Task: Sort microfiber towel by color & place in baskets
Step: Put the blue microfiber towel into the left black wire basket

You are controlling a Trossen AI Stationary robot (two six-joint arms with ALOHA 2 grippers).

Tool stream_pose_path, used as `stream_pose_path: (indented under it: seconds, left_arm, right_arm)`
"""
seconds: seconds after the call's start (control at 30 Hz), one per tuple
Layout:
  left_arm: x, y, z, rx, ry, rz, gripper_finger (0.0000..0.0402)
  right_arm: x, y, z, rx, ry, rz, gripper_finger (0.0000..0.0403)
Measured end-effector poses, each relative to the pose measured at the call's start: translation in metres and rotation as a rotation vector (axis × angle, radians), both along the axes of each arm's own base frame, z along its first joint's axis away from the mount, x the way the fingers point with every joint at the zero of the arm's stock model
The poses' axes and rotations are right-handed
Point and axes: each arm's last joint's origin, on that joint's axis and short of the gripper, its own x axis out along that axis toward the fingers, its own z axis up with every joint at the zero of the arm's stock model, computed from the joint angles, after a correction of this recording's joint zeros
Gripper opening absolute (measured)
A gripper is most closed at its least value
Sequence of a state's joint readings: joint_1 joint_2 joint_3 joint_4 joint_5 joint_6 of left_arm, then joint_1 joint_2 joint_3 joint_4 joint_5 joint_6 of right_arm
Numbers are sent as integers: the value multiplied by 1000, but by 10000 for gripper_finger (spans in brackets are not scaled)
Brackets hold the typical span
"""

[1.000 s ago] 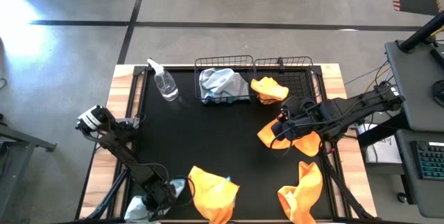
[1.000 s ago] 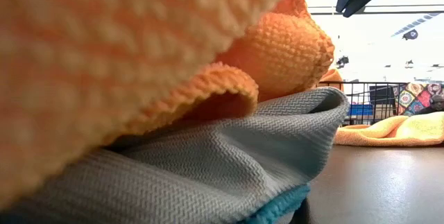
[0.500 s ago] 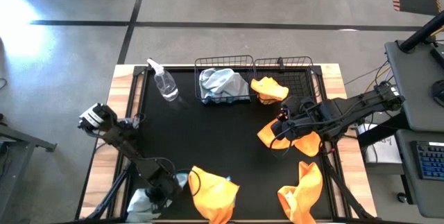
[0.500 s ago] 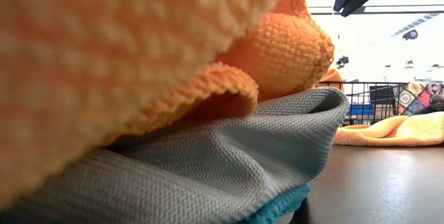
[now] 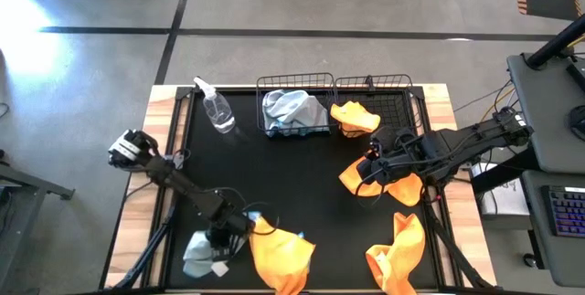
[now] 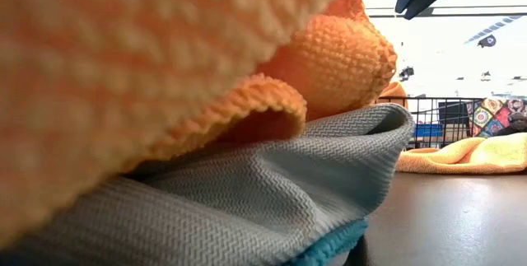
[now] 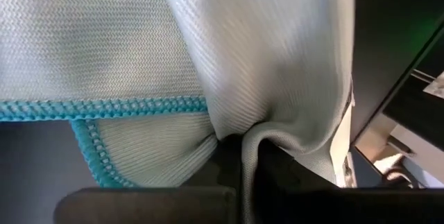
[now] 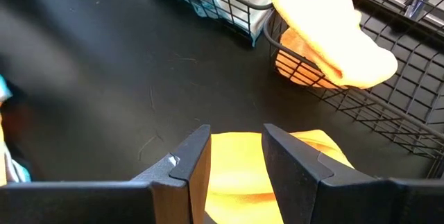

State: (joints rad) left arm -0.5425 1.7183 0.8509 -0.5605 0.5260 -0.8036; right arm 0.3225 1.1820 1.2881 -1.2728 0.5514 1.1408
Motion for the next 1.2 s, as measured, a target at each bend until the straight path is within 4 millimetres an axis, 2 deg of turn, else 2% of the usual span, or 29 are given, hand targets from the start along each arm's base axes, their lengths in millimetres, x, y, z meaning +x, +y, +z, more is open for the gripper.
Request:
stream_pose_path:
  seconds: [0.33, 0.87, 1.03, 1.2]
  left_arm:
    - [21, 45, 8, 77, -164, -14, 0]
    - [43, 136, 18, 206, -327, 116, 0]
    - [43, 155, 30, 211, -388, 177, 0]
    - [38, 164, 54, 206, -489, 222, 0]
  right_arm:
    - [0, 0, 0, 2, -2, -3, 123]
    - [1, 0, 0, 10, -12, -10, 123]
    - [2, 1, 1, 13, -22, -10, 123]
    - [2, 1, 1, 17, -33, -10, 123]
